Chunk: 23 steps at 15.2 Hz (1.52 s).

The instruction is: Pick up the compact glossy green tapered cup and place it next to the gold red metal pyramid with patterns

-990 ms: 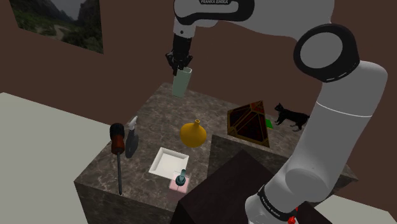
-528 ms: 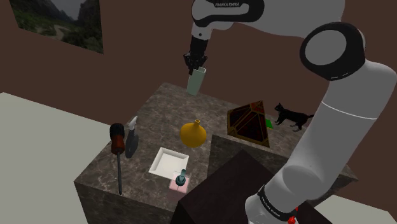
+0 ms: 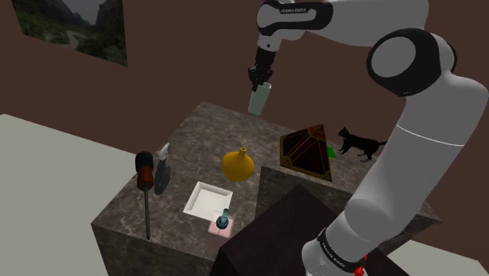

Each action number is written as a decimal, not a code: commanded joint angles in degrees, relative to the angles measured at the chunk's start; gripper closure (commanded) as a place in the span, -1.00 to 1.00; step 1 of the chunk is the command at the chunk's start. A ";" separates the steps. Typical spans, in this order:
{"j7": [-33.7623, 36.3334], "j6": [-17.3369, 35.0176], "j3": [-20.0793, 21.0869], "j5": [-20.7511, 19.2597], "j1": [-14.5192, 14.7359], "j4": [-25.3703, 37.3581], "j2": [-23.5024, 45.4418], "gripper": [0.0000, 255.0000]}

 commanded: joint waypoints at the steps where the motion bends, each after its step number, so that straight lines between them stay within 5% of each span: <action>1: -2.68 0.19 -1.02 0.16 -1.57 0.06 0.20 1.00; 13: -17.66 -2.85 -6.35 2.12 -11.34 11.00 8.11 1.00; 23: -28.35 -10.55 -8.69 5.24 -21.30 33.00 22.51 1.00</action>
